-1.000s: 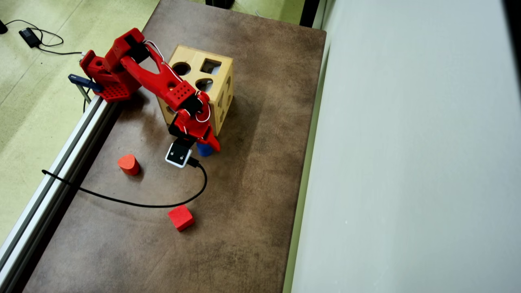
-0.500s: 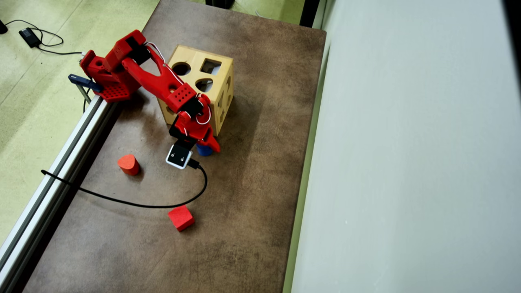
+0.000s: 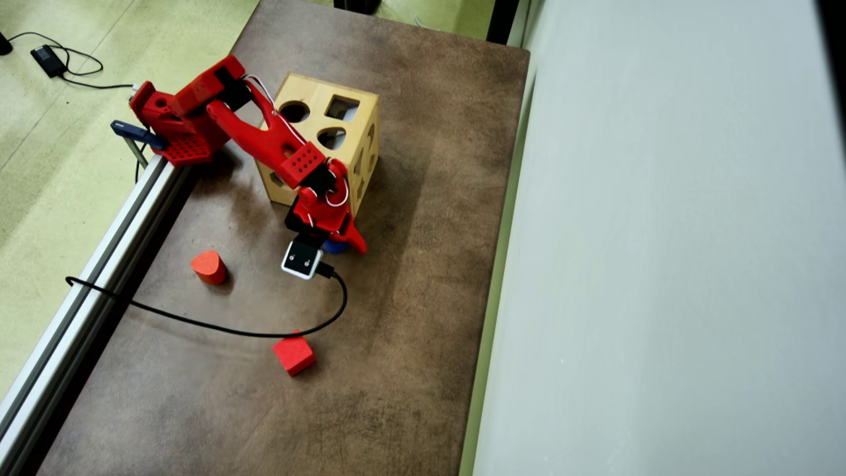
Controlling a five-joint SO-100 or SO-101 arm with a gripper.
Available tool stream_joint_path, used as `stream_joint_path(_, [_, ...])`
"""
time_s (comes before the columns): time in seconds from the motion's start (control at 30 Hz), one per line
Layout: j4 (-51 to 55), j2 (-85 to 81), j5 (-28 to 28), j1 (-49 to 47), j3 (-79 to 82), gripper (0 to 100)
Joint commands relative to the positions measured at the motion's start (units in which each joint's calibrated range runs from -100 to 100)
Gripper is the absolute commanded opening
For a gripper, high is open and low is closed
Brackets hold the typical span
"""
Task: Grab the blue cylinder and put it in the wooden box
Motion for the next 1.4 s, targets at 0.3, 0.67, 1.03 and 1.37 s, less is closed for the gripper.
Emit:
stream_joint_path(0.3, [0.3,-0.2,-0.2,-1.5,-1.6,39])
stream_joint_path(0.67, [0.3,-0.2,-0.2,-1.5,-1.6,24])
stream_joint_path(1.03, [0.3,-0.2,-0.3,-1.5,-1.6,4])
stream_joint_path(1.37, [0.6,-5.3,-0.2,-1.4,-0.7,4])
